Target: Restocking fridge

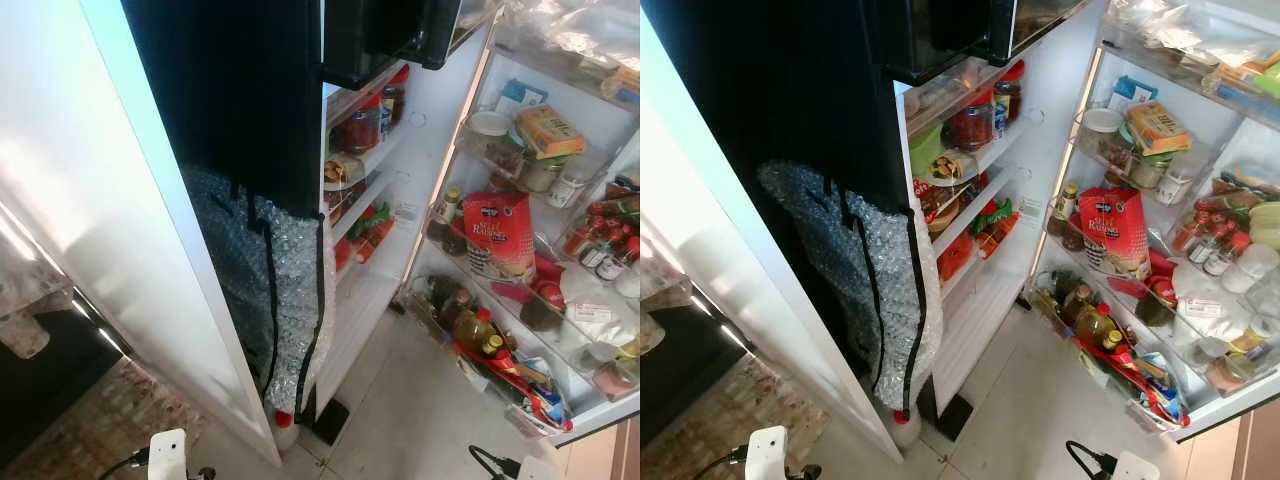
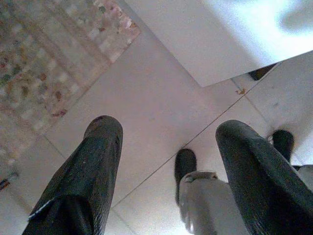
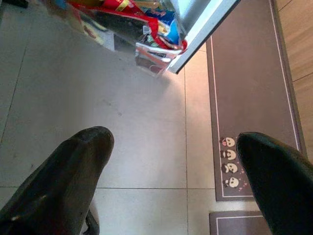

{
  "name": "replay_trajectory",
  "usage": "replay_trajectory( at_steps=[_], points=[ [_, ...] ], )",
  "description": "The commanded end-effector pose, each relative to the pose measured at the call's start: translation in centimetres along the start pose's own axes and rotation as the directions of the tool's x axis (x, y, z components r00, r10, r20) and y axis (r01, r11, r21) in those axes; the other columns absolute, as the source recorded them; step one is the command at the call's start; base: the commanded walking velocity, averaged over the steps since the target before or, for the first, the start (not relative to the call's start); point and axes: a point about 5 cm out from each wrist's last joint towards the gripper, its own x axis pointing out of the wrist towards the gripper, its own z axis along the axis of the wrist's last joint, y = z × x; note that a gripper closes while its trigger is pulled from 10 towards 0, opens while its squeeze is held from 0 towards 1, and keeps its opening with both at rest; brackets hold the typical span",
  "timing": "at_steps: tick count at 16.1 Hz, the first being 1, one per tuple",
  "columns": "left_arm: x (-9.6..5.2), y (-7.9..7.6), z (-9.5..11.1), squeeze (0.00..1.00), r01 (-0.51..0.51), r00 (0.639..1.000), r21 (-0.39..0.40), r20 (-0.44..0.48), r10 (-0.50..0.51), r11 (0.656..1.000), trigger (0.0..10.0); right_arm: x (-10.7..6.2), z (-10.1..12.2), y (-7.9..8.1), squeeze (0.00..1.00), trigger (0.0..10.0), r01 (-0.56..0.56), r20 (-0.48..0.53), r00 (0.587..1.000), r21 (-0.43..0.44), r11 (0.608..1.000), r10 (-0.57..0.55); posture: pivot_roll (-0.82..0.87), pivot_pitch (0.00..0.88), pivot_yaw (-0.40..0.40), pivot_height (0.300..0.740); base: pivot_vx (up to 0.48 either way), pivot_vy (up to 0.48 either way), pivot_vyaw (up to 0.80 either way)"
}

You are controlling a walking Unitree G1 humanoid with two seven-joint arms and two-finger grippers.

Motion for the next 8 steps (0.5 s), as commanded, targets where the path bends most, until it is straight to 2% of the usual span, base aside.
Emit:
replay_trajectory(
  at_steps=[1,2,4,5,6,7,8],
  points=[
    [-0.1,0.5,-0.3,0.00,-0.005,1.000,0.027,-0.018,0.006,1.000,10.0,2.1,5.3,-1.6,0.00,10.0,0.016,0.172,0.985,0.025,1.000,-0.020,-0.17,0.054,0.072,0.740,0.000,0.000,0.00],
    [-0.1,0.5,-0.3,0.00,-0.004,1.000,0.031,-0.015,0.005,0.999,10.0,2.5,7.5,-1.5,0.00,10.0,-0.021,0.240,0.971,0.024,0.999,0.014,-0.17,0.050,0.076,0.740,0.000,0.000,0.00],
    [0.0,0.5,-0.1,0.00,-0.003,1.000,0.031,-0.008,0.003,1.000,10.0,2.3,8.5,-0.6,0.00,10.0,-0.131,0.310,0.944,0.033,0.991,0.115,-0.16,0.042,0.081,0.740,0.000,0.000,0.00],
    [0.0,0.4,0.0,0.00,-0.001,1.000,0.033,-0.005,0.001,0.999,10.0,2.1,9.4,0.1,0.00,10.0,-0.234,0.372,0.904,0.020,0.972,0.210,-0.17,0.036,0.090,0.740,0.000,0.000,0.00],
    [0.0,0.3,0.0,0.00,0.003,1.000,0.040,-0.006,-0.003,0.999,10.0,2.0,9.9,0.6,0.00,10.0,-0.306,0.393,0.877,0.015,0.952,0.276,-0.18,0.033,0.092,0.740,0.000,0.000,0.00],
    [0.0,0.2,0.0,0.00,0.006,1.000,0.045,-0.007,-0.006,0.999,10.0,2.0,10.3,1.0,0.00,10.0,-0.353,0.401,0.853,-0.026,0.935,0.333,-0.18,0.028,0.095,0.740,0.000,0.000,0.00],
    [0.0,0.2,-0.1,0.00,0.007,1.000,0.046,-0.009,-0.006,0.999,10.0,2.0,10.5,1.1,0.00,10.0,-0.377,0.402,0.841,-0.043,0.925,0.362,-0.18,0.019,0.096,0.740,0.000,0.000,0.00]
  ],
)
